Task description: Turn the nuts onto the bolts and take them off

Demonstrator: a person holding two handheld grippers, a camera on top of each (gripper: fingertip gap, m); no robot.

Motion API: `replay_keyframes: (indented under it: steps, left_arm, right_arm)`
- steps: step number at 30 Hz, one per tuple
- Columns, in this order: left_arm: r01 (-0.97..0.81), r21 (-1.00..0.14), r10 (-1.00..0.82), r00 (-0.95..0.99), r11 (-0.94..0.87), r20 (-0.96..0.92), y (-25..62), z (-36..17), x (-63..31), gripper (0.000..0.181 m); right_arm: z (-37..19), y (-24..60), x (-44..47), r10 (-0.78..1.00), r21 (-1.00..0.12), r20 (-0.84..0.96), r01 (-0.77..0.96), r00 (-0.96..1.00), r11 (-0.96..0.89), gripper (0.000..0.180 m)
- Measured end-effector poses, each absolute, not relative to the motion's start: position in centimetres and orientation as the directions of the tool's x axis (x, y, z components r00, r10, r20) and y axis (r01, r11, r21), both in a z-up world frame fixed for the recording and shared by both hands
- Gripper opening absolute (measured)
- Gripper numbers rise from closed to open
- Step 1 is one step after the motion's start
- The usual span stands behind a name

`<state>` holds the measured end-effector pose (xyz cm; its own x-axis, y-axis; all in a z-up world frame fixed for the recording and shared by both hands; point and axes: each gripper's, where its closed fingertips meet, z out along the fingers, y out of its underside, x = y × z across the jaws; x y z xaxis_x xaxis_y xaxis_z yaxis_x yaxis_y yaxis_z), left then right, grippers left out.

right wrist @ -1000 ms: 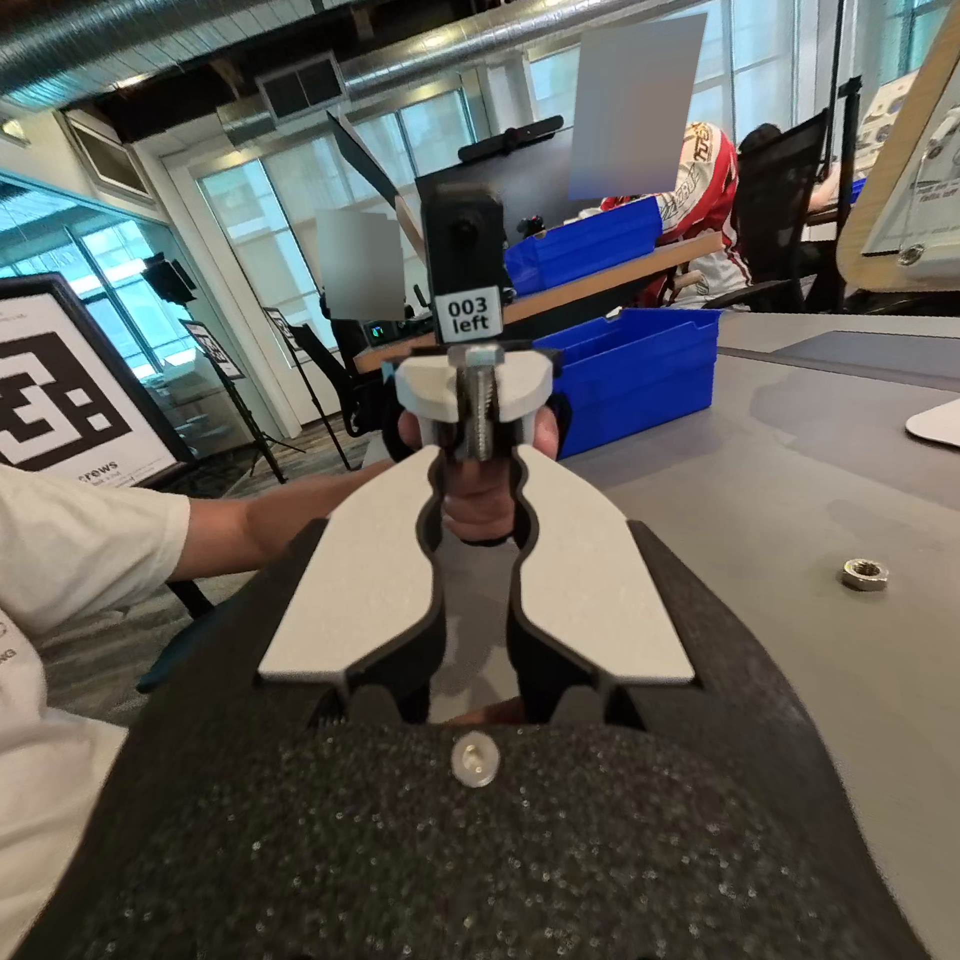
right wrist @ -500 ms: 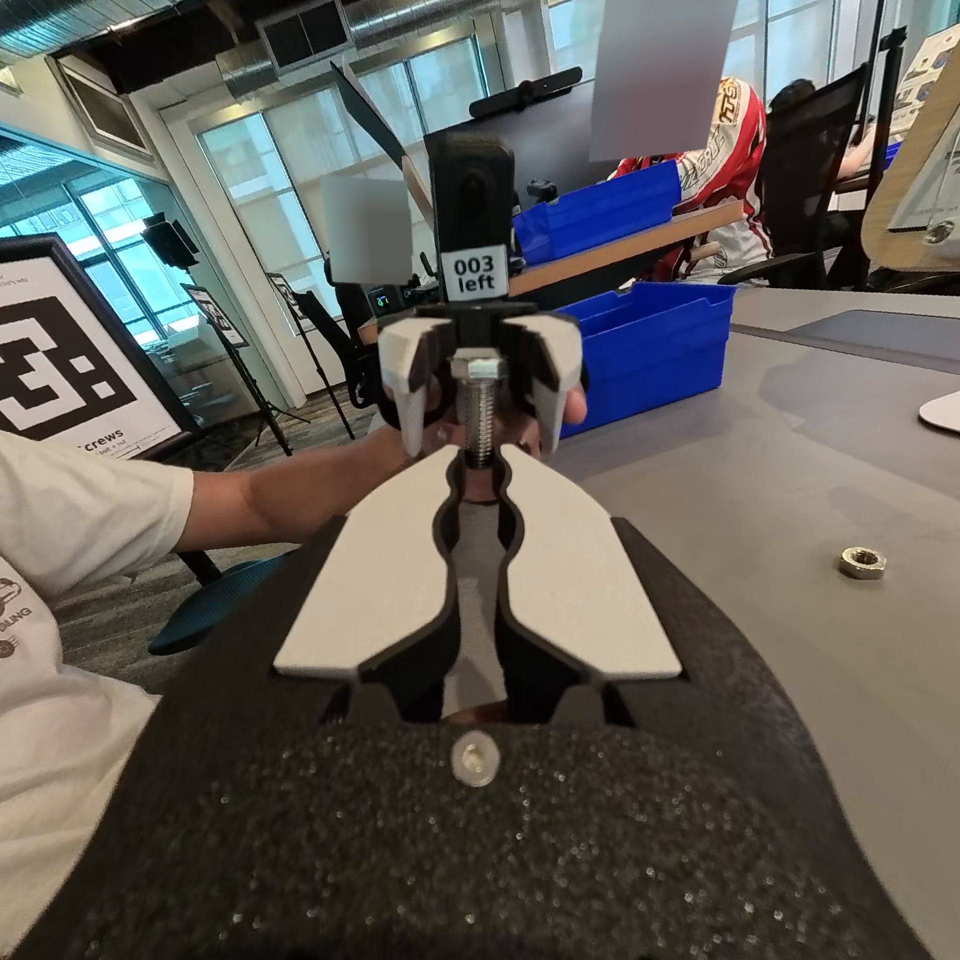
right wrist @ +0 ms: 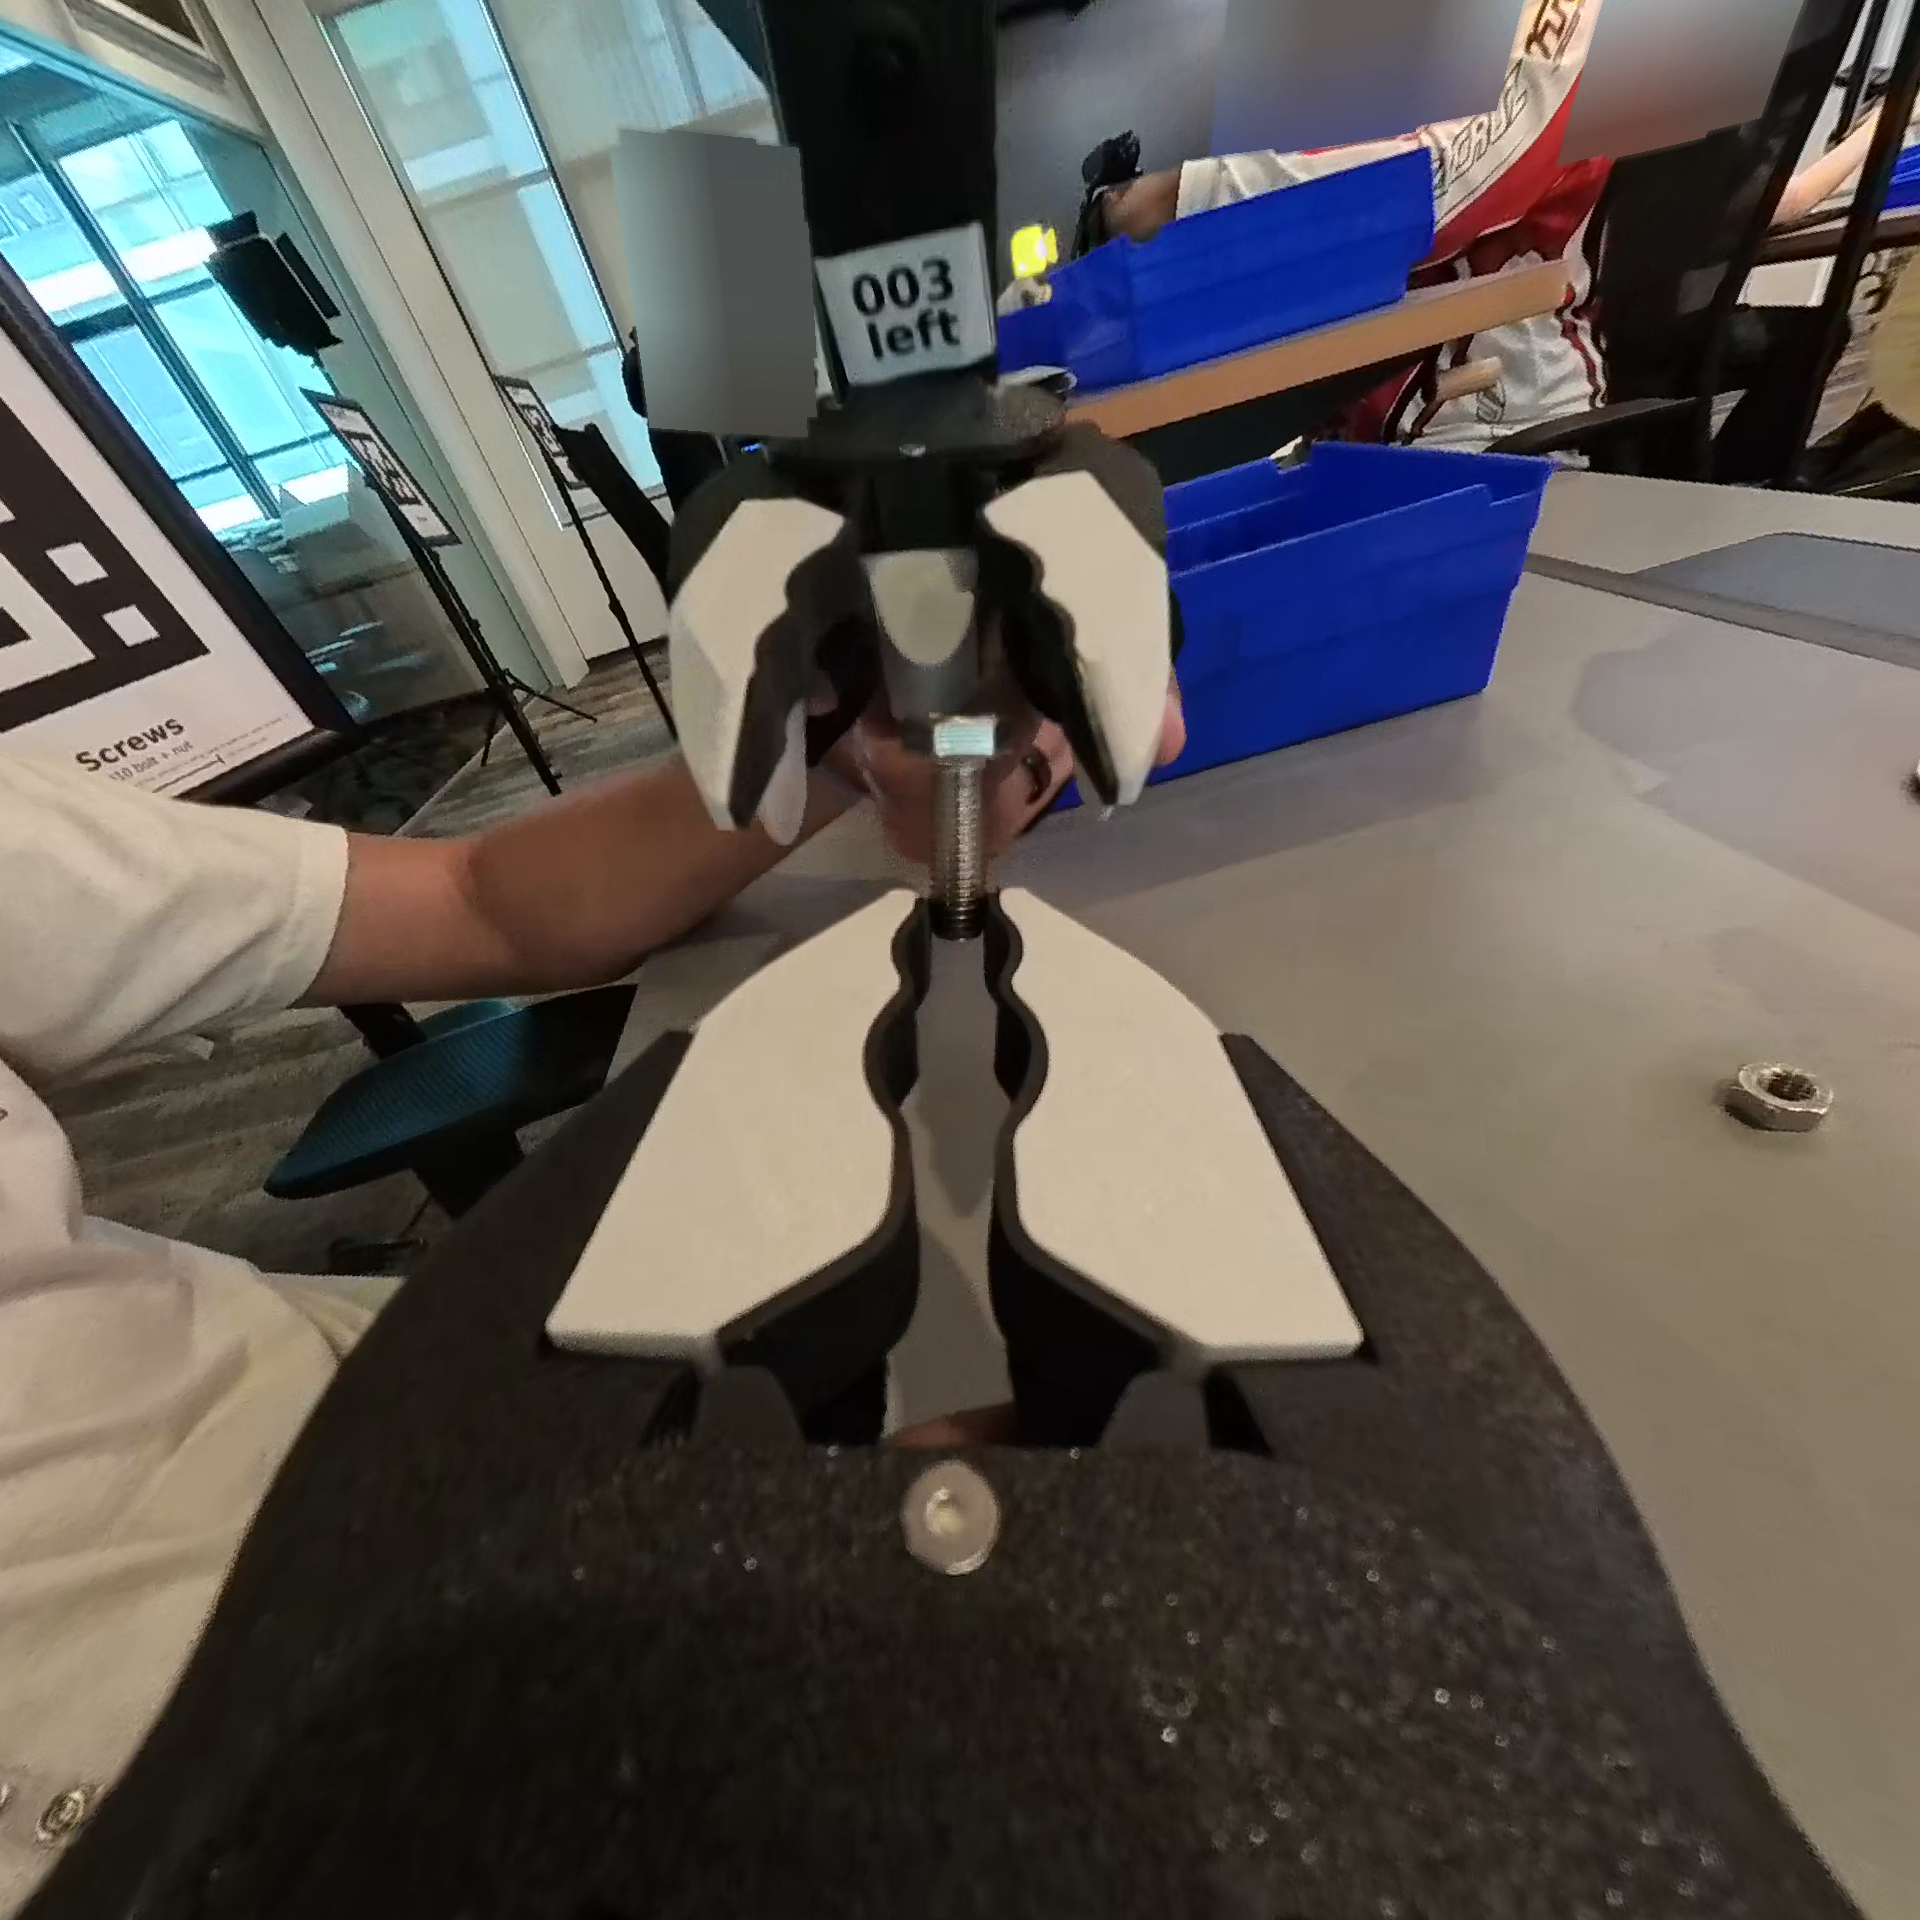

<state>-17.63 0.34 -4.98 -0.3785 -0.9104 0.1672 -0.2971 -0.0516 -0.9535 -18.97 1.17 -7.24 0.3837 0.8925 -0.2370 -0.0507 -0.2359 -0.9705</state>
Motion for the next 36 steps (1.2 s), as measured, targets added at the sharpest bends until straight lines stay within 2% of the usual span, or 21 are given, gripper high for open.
replay_keyframes:
  steps: [3, 6, 16, 21, 27, 36]
  left_arm:
    - [-0.404, -0.912, -0.927, -0.365, 0.073, 0.088, 0.2, -6.4, -18.6, 0.057]
    - [-0.436, -0.888, -0.932, -0.362, 0.144, 0.027, 0.0, -6.9, -19.2, 0.053]
    - [-0.536, -0.801, -0.875, -0.483, 0.265, 0.034, -2.1, -8.5, -21.6, 0.047]
    - [-0.654, -0.653, -0.884, -0.464, 0.383, -0.054, -0.9, -8.1, -21.6, 0.045]
    - [-0.734, -0.531, -0.871, -0.491, 0.424, -0.017, -0.4, -6.0, -21.0, 0.047]
    - [-0.765, -0.467, -0.867, -0.498, 0.444, -0.009, -0.5, -6.1, -19.3, 0.046]
  right_arm:
    - [-7.8, 1.0, -19.4, 0.897, -0.971, -0.224, -0.013, 0.381, -0.237, 0.009]
    - [-8.6, 0.6, -20.1, 0.907, -0.969, -0.212, 0.041, 0.364, -0.243, 0.009]
    - [-10.2, -1.4, -21.7, 0.945, -0.956, -0.203, 0.157, 0.258, -0.249, 0.009]
    - [-9.7, -1.5, -21.6, 0.949, -0.961, -0.208, 0.134, 0.236, -0.244, 0.009]
    - [-8.6, -1.3, -20.8, 0.947, -0.969, -0.213, 0.073, 0.242, -0.237, 0.009]
    - [-7.7, -1.3, -20.3, 0.947, -0.973, -0.219, 0.025, 0.234, -0.231, 0.009]
